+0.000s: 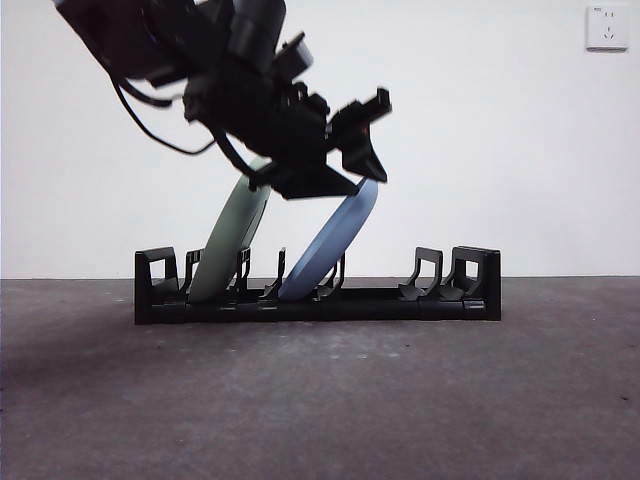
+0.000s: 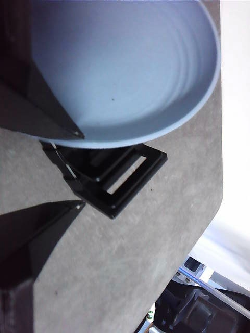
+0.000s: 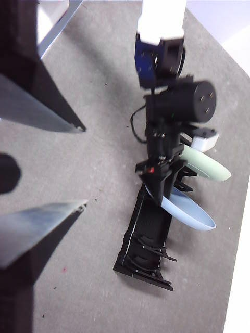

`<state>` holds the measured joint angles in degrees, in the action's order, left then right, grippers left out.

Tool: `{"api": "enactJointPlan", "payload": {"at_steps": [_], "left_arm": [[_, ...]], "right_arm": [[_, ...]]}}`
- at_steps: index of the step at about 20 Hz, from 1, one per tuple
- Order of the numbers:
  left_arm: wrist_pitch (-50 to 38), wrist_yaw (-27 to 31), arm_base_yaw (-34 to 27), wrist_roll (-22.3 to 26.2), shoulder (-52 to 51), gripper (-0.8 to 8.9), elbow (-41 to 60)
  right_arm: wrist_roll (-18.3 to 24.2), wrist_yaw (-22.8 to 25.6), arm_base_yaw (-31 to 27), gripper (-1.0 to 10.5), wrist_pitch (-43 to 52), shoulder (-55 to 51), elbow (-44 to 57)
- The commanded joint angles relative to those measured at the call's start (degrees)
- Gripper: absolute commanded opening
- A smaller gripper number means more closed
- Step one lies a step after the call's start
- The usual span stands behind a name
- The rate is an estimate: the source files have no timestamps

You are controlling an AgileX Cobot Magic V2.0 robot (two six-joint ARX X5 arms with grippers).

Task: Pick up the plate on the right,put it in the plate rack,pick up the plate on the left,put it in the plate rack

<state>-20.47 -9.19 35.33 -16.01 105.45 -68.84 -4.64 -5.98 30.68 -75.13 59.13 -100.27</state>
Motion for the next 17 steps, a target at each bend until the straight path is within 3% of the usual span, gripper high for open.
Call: {"api": "enactJointPlan", "payload": {"at_steps": [1, 5, 13, 17], "left_arm": [[2.1, -0.2, 0.8, -0.2, -4.7, 1.98, 0.4], [14.9, -0.3, 2.3, 4.5, -15.3, 1.98, 0.3], [53.8, -1.7, 4.5, 13.5, -41.0, 1.88, 0.4], [65.3, -1.5, 4.3, 14.2, -50.9, 1.88, 0.4]], "right_arm": [[0.7, 0.0, 0.1, 2.2, 0.8, 0.0, 0.2], [2.0, 0.0, 0.1, 2.2, 0.5, 0.7, 0.2], [3.4, -0.1, 0.1, 2.2, -3.6, 2.5, 0.6], [3.3, -2.4, 0.1, 2.2, -3.7, 2.5, 0.9]]}}
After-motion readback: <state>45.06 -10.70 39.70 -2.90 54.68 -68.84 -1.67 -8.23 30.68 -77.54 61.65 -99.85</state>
